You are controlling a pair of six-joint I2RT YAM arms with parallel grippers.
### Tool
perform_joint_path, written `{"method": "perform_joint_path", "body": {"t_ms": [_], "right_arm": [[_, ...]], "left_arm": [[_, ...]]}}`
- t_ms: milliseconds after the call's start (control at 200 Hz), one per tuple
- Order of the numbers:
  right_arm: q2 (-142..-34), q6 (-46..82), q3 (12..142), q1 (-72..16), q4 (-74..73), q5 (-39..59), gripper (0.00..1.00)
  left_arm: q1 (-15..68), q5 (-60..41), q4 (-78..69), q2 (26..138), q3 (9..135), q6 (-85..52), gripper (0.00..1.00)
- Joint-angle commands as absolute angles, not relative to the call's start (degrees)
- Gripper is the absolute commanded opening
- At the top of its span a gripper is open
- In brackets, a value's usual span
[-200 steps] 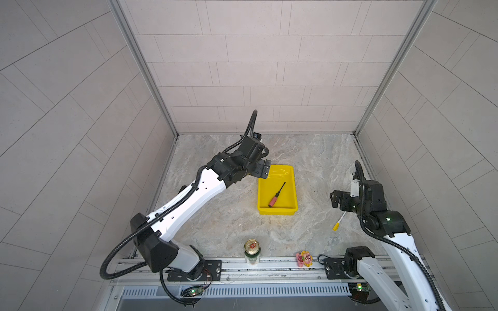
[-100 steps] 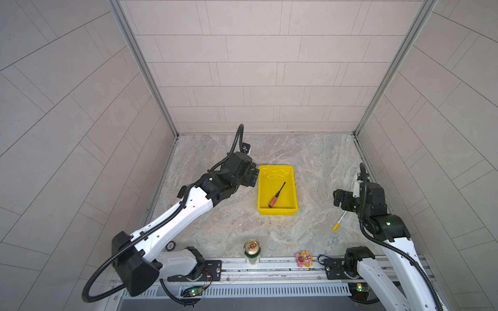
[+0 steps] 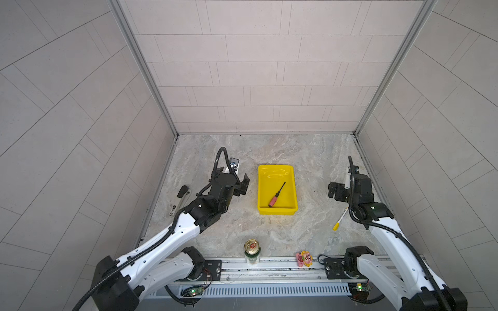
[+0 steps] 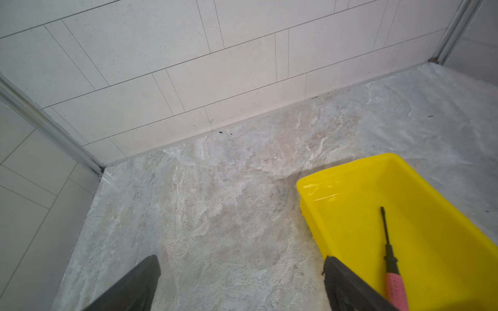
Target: Put the screwdriver in the bin
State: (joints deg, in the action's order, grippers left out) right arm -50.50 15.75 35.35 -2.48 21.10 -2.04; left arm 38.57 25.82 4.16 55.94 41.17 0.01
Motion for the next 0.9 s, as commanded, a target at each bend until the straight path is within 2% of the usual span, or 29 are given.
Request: {"method": "perform_joint_path", "body": {"t_ms": [0,170,395,545,791,896], "right_arm": [[-52.69,13.52,38.52,-2.85,16.82,-2.6,0.99],[-55.73,10.98,38.91,-2.99,11.52,-3.95,0.99],[-62.39,8.37,39.75,-3.08,8.52,-5.41,1.0],[-67.26,8.63,40.34,-3.1,6.02,-7.94,1.0],[-70.54,5.33,29.87,-2.99,-15.69,-13.26,1.0],[-73.02,5.93,29.0,-2.99,-19.14,-14.72,1.0]], "left_arm": [[32.87,26.67,0.2,55.56,39.85,3.03,1.0],[21.39,16.49,-11.44,54.02,31.52,-1.26,1.0],[13.82,18.76,-21.3,55.37,25.03,1.52,1.0],[9.92,17.36,-30.83,61.46,21.98,-0.43,1.0],[7.65,18.39,-46.74,74.79,18.37,-0.2,1.0],[6.33,15.46,-49.96,77.51,17.93,-0.03,1.0]]}}
